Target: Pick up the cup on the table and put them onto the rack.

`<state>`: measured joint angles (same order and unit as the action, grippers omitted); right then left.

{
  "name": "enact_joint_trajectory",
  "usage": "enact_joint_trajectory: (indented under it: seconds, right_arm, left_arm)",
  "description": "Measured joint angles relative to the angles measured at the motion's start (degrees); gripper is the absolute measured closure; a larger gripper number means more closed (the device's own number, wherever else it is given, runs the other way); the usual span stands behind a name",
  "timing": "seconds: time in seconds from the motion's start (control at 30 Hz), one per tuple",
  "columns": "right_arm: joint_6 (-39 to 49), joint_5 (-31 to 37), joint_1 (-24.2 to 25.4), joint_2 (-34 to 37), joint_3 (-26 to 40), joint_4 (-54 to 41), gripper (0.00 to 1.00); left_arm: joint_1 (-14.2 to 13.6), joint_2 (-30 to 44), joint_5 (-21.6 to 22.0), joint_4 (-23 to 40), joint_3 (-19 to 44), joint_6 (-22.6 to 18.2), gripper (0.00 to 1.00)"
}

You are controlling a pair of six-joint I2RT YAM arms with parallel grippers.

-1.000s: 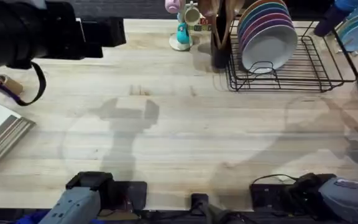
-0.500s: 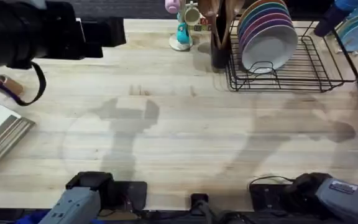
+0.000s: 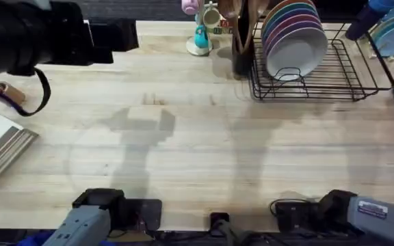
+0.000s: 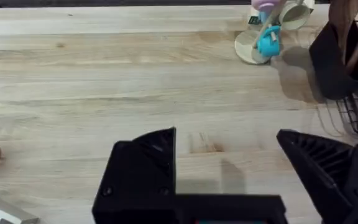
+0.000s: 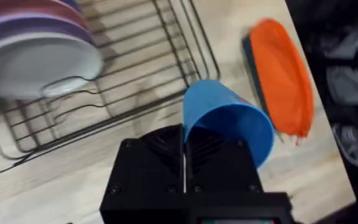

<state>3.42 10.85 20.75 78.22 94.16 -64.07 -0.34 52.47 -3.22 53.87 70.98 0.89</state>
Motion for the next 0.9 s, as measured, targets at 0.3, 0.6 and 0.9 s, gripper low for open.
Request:
enact_joint_trajectory:
  seconds: [0.3, 0.6, 0.9]
  right_arm:
    - [0.0, -3.7, -17.0, 0.8, 0.5, 0.4, 0.971]
    - [1.4, -4.5, -26.8, 5.7, 0.5, 0.8, 0.971]
    - [1.8, -4.5, -31.9, 10.4, 0.5, 0.8, 0.971]
  left_arm:
    - [0.0, 0.0, 0.0, 0.0, 0.0, 0.0, 0.005]
    - [0.0, 0.0, 0.0, 0.0, 0.0, 0.0, 0.006]
    - [0.0, 0.0, 0.0, 0.0, 0.0, 0.0, 0.005]
